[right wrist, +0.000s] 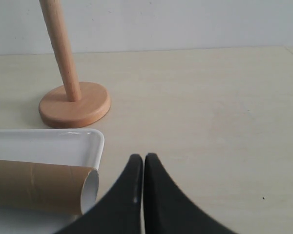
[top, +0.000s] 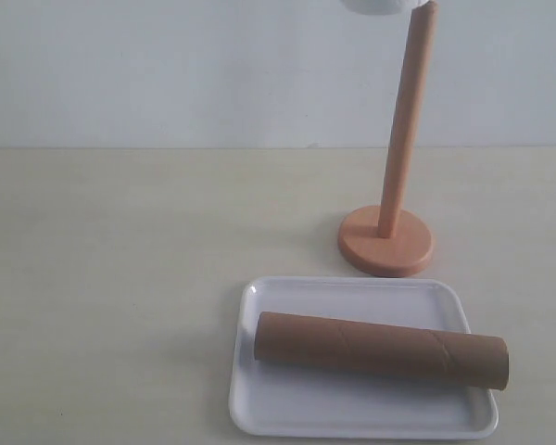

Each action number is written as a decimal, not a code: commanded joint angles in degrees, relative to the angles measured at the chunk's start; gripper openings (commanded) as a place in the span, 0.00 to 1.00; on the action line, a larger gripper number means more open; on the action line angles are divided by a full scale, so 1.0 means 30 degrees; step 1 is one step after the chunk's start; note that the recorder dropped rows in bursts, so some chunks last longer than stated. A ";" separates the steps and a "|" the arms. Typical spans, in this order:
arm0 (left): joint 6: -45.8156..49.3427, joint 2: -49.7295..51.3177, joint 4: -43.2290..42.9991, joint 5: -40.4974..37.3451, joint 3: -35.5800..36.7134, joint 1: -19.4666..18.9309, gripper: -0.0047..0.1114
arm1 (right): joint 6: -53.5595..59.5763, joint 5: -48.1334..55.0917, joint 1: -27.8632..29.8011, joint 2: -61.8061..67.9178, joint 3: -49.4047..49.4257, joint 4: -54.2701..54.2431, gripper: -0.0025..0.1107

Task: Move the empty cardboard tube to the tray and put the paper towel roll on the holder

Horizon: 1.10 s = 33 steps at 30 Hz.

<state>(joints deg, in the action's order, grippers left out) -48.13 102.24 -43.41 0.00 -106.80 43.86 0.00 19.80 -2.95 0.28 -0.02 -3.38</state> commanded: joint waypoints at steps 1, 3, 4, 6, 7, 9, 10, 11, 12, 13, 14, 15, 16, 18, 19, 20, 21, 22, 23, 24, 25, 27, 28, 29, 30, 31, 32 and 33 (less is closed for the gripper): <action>-0.0225 0.0739 0.0036 0.0000 -0.2116 0.0288 0.08 | 0.0000 -0.0185 0.0049 -0.0094 0.0006 0.0056 0.02; -0.0225 0.1226 0.0036 -0.0229 -0.2877 0.0288 0.08 | 0.0000 -0.0185 0.0049 -0.0094 0.0006 0.0056 0.02; -0.0225 0.1506 0.0075 -0.0725 -0.3319 0.0288 0.08 | 0.0000 -0.0185 0.0049 -0.0094 0.0006 0.0056 0.02; -0.0225 0.1993 0.0190 -0.1804 -0.3953 0.0446 0.08 | 0.0000 -0.0185 0.0049 -0.0094 0.0006 0.0056 0.02; -0.0102 0.2186 0.0190 -0.2194 -0.4220 0.0495 0.08 | 0.0000 -0.0185 0.0049 -0.0094 0.0006 0.0056 0.02; 0.0714 0.2527 0.0190 -0.2301 -0.4502 0.0882 0.08 | 0.0000 -0.0185 0.0049 -0.0094 0.0006 0.0056 0.02; 0.1326 0.2728 0.0190 -0.2301 -0.4634 0.1042 0.08 | 0.0000 -0.0185 0.0049 -0.0094 0.0006 0.0056 0.02; 0.1779 0.2835 0.0190 -0.2423 -0.4813 0.1175 0.08 | 0.0000 -0.0185 0.0049 -0.0094 0.0006 0.0056 0.02; 0.1942 0.2992 0.0190 -0.2575 -0.5002 0.1287 0.08 | 0.0000 -0.0185 0.0049 -0.0094 0.0006 0.0056 0.02; 0.2157 0.3147 0.0190 -0.2770 -0.5265 0.1372 0.08 | 0.0000 -0.0185 0.0049 -0.0094 0.0006 0.0056 0.02; 0.2204 0.3317 0.0190 -0.3037 -0.5574 0.1370 0.08 | 0.0000 -0.0185 0.0049 -0.0094 0.0006 0.0056 0.02; 0.2204 0.3463 0.0190 -0.3312 -0.5848 0.1370 0.08 | 0.0000 -0.0185 0.0049 -0.0094 0.0006 0.0056 0.02; 0.2204 0.3659 0.0190 -0.3626 -0.6212 0.1370 0.08 | 0.0000 -0.0149 0.0049 -0.0094 0.0006 0.0056 0.02; 0.2204 0.3930 0.0190 -0.4101 -0.6776 0.1370 0.08 | 0.0000 0.0037 0.0049 -0.0094 0.0006 0.0056 0.02; 0.2204 0.4064 0.0190 -0.4152 -0.7024 0.1370 0.08 | 0.0000 0.0061 0.0049 -0.0094 0.0006 0.0056 0.02; 0.2204 0.4155 0.0190 -0.4180 -0.7212 0.1370 0.08 | 0.0000 0.0061 0.0049 -0.0094 0.0006 0.0056 0.02; 0.2204 0.4297 0.0227 -0.4180 -0.7418 0.1370 0.08 | 0.0000 0.0061 0.0049 -0.0094 0.0006 0.0056 0.02; 0.2204 0.4391 0.0350 -0.4226 -0.7661 0.1370 0.08 | 0.0000 0.0061 0.0049 -0.0094 0.0006 0.0056 0.02; 0.2204 0.4490 0.0396 -0.4476 -0.7911 0.1370 0.08 | 0.0000 0.0061 0.0049 -0.0094 0.0006 0.0056 0.02; 0.2204 0.4647 0.0500 -0.4606 -0.8158 0.1370 0.08 | 0.0000 0.0061 0.0049 -0.0094 0.0006 0.0056 0.02; 0.2204 0.4735 0.0707 -0.4795 -0.8369 0.1370 0.08 | 0.0000 0.0061 0.0049 -0.0094 0.0006 0.0056 0.02; 0.2851 0.4985 0.1359 -0.5358 -0.8923 0.1370 0.08 | 0.0000 0.0061 0.0049 -0.0094 0.0006 0.0056 0.02; 0.3611 0.5085 0.1836 -0.5684 -0.9204 0.1370 0.08 | 0.0000 0.0061 0.0049 -0.0094 0.0006 0.0056 0.02; 0.4596 0.5257 0.2654 -0.5991 -0.9528 0.1370 0.08 | 0.0000 0.0061 0.0049 -0.0094 0.0006 0.0056 0.02; 0.5620 0.5390 0.3635 -0.6201 -0.9881 0.1370 0.08 | 0.0000 0.0061 0.0049 -0.0094 0.0006 0.0056 0.02; 0.6620 0.5557 0.4650 -0.6493 -1.0264 0.1370 0.08 | 0.0000 0.0061 0.0049 -0.0094 0.0006 0.0056 0.02; 0.7334 0.5761 0.5507 -0.6701 -1.0693 0.1370 0.08 | 0.0000 0.0061 0.0049 -0.0094 0.0006 0.0056 0.02; 0.8059 0.5962 0.6189 -0.7033 -1.1142 0.1327 0.08 | 0.0000 0.0061 0.0049 -0.0094 0.0006 0.0056 0.02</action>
<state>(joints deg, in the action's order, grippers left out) -30.58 119.37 -31.45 -19.78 -136.83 47.91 0.00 20.25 -2.95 0.28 -0.02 -3.38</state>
